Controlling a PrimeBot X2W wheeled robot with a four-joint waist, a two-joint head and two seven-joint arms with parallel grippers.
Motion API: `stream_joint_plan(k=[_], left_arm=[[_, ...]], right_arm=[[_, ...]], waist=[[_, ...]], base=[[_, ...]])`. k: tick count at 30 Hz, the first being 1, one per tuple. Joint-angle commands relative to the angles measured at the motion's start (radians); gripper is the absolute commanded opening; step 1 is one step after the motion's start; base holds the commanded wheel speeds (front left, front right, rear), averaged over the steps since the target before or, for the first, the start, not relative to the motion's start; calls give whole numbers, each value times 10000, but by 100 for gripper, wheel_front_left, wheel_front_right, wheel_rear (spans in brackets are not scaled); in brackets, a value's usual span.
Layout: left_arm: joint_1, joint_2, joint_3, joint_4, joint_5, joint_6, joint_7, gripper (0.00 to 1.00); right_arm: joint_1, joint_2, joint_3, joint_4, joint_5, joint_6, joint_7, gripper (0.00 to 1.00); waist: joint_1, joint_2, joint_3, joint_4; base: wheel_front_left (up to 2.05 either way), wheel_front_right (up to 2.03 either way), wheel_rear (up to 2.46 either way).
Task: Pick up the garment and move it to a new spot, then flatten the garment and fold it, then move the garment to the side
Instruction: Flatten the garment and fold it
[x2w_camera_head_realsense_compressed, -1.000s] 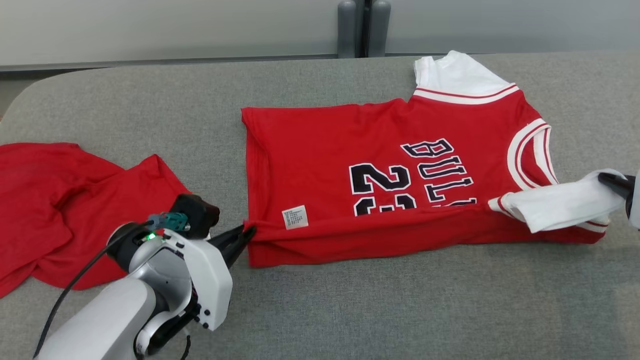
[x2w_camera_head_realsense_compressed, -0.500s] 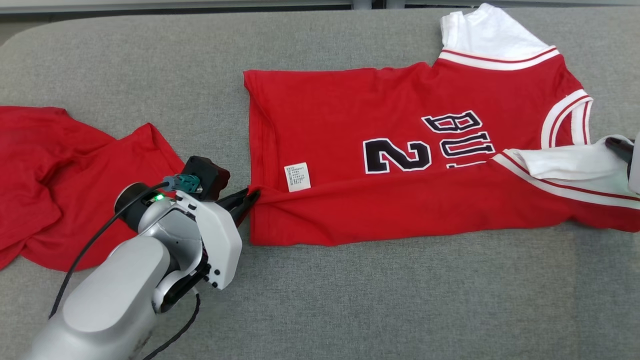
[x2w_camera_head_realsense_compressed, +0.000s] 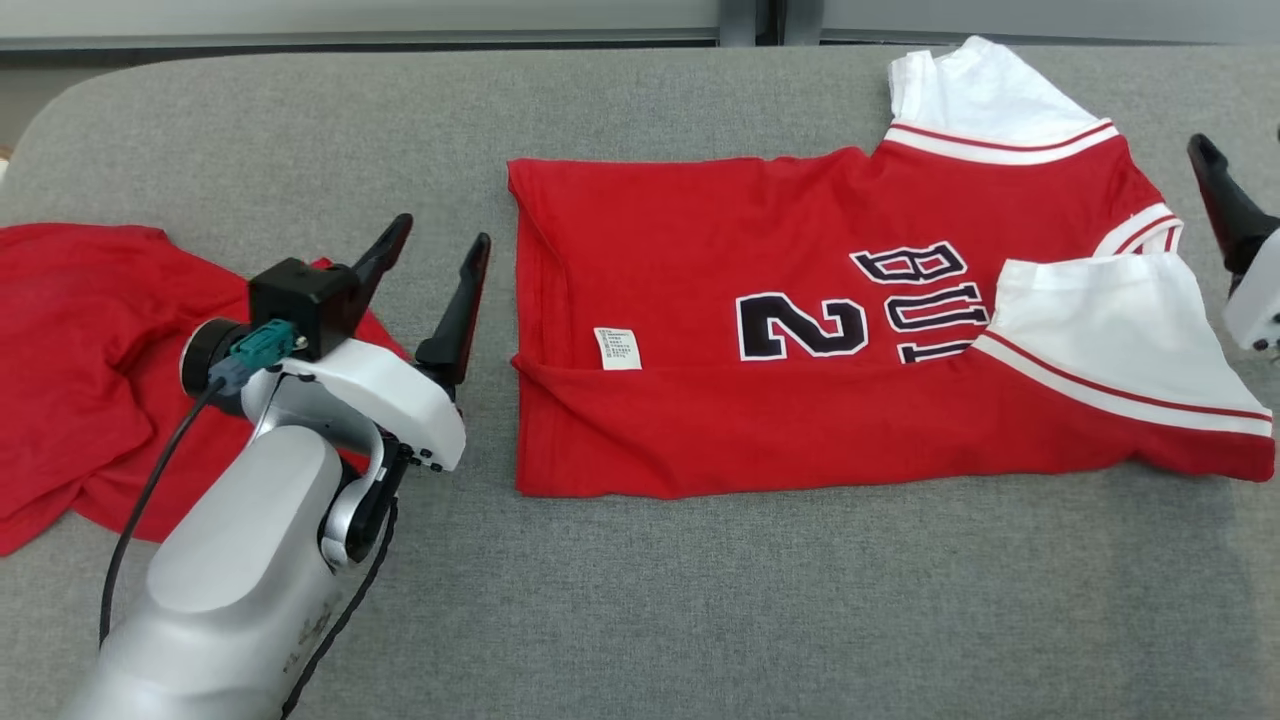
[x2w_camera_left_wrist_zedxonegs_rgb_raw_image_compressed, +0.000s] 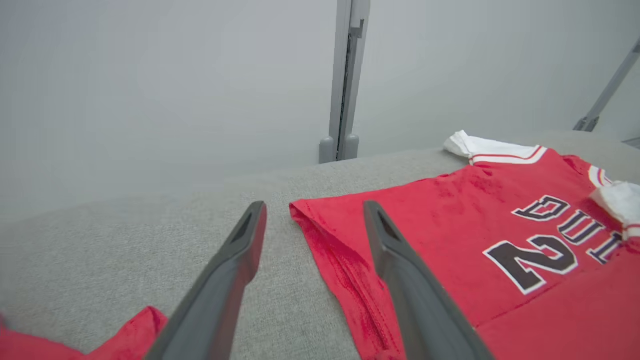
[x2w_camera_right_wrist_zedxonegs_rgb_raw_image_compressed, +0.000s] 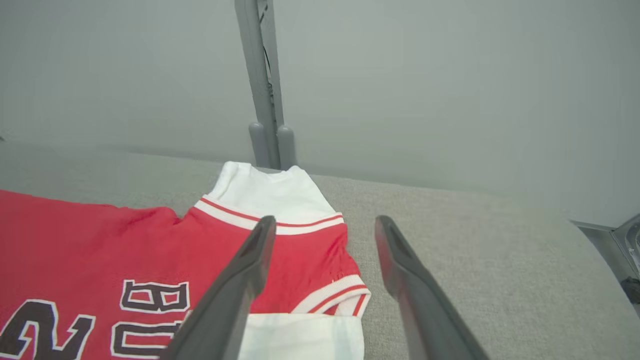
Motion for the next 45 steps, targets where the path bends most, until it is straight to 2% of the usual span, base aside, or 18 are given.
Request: stream_joint_plan(k=[1,6,8,10,13,17,21,29,38,45], left_arm=[[260,-82,302,100,-164,162,-402,100],[988,-497,1252,-349,-410,380,-881,100],[1382,-709,2017,-1005,-204,490,-889,100],[2022,-979,2700,-1626,144,541,-882,100],[2868,-1438,3722,-2484,797,422,-872,100],[3932,-2057,4490,-3120,1890,48,-869,100],[4603,-2394,4920,-3170,2678,-145,-872,100],[5551,-2529,5283,-3486,2759,-333,-872,100],[5839,-2521,4735,-3161,3044,-107,-872,100],[5460,-2525,4017,-1470,3407,275,-872,100]], right_arm=[[283,9,207,-113,-91,-13,-1013,100],[944,360,188,-321,-389,-11,-3886,100],[1308,493,123,-439,-693,-11,-4850,100],[1685,705,-22,-571,-1005,-11,-5611,100],[2326,1145,-264,-908,-1492,-11,-6126,100],[3327,1784,-787,-1552,-2161,-13,-6299,100],[4460,2579,-1355,-2584,-2840,-13,-6304,100],[5822,3599,-1867,-3337,-3462,-13,-6309,100],[6023,3894,-1958,-3537,-3736,-13,-6311,100],[5887,3857,-1942,-3576,-3678,-13,-6312,100]], waist=[[0,0,-310,-17],[0,0,-960,-63],[0,0,-1192,-96],[0,0,-1392,-149],[0,0,-1634,-234],[0,0,-1869,-297],[0,0,-2023,-387],[0,0,-2032,-528],[0,0,-1829,-600],[0,0,-1737,-742]], base=[[0,0,0],[0,0,0],[0,0,0],[0,0,0],[0,0,0],[0,0,0],[0,0,0],[0,0,0],[0,0,0],[0,0,0]])
